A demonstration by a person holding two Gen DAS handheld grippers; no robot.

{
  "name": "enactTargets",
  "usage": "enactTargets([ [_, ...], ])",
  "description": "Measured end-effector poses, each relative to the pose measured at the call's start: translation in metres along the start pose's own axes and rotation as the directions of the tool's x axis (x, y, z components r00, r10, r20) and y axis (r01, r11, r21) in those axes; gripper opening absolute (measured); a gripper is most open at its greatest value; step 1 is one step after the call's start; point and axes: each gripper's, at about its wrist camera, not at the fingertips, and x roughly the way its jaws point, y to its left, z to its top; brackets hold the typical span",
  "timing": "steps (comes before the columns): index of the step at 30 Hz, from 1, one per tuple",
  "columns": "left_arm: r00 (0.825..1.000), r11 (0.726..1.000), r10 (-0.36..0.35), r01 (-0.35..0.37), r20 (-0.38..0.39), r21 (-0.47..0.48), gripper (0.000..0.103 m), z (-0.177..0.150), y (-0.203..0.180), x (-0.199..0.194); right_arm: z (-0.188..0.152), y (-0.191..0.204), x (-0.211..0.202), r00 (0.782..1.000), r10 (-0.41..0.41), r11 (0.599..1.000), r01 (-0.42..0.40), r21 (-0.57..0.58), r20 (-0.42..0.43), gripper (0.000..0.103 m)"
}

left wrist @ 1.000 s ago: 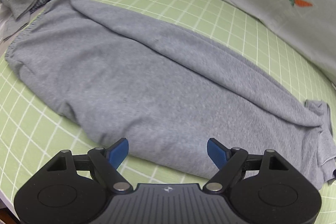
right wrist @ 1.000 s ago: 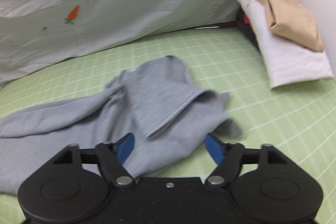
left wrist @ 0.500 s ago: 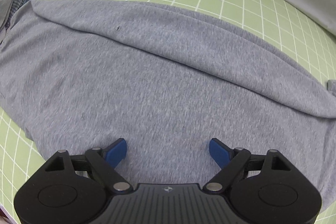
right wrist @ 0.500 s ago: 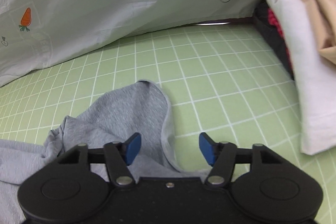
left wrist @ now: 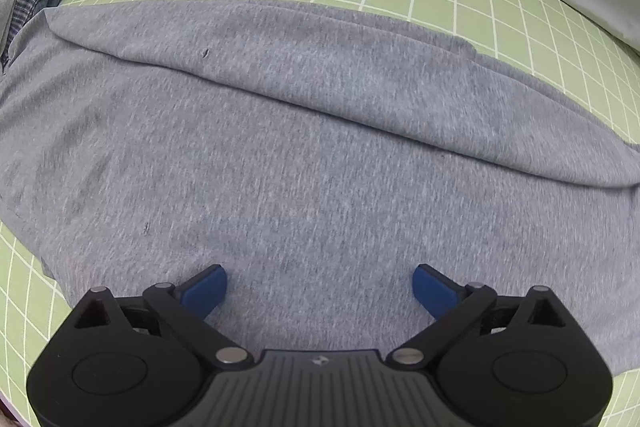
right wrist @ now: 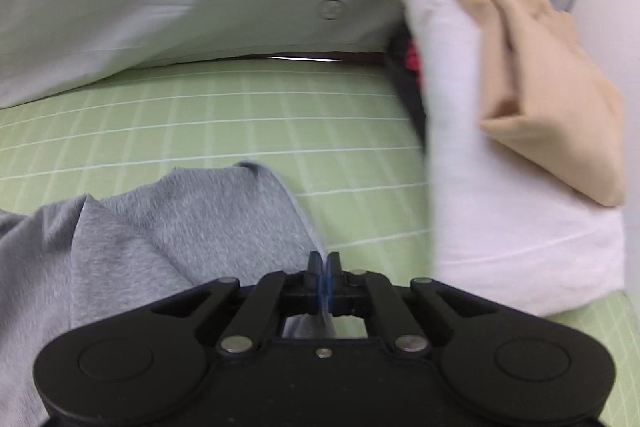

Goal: Fold clothes
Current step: 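Pinch the folded leg with the right gripper and smooth it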

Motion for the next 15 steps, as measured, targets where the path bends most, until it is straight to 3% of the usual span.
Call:
enactTargets([
  [2, 1.000, 1.000, 0.000, 0.000, -0.002, -0.003, 0.102, -0.001, 0.000, 0.000, -0.004, -0.003, -0.009, 1.000, -0.013, 1.000, 0.013, 0.008, 0.017, 0.010],
  [4, 1.000, 1.000, 0.001, -0.001, -0.003, -0.008, 0.103, -0.002, 0.000, 0.000, -0.008, 0.001, -0.023, 0.999, -0.024, 1.000, 0.024, 0.001, 0.044, 0.042],
  [6, 1.000, 1.000, 0.003, -0.003, -0.001, -0.012, 0.103, -0.004, 0.000, -0.001, -0.013, 0.006, -0.037, 0.997, -0.026, 1.000, 0.026, -0.004, 0.072, 0.059],
  [9, 1.000, 1.000, 0.004, -0.004, 0.002, -0.020, 0.103, -0.006, 0.001, -0.002, -0.030, 0.035, -0.060, 0.993, 0.054, 0.998, -0.051, -0.035, 0.108, 0.080],
  [12, 1.000, 1.000, 0.004, -0.004, -0.002, -0.023, 0.103, -0.007, 0.002, -0.003, -0.046, 0.070, -0.069, 0.990, 0.081, 0.993, -0.070, -0.099, 0.115, 0.085],
  [15, 1.000, 1.000, 0.005, -0.005, -0.012, -0.030, 0.103, -0.006, 0.003, -0.004, -0.061, 0.092, -0.069, 0.992, 0.102, 0.988, -0.092, -0.125, 0.078, 0.084],
])
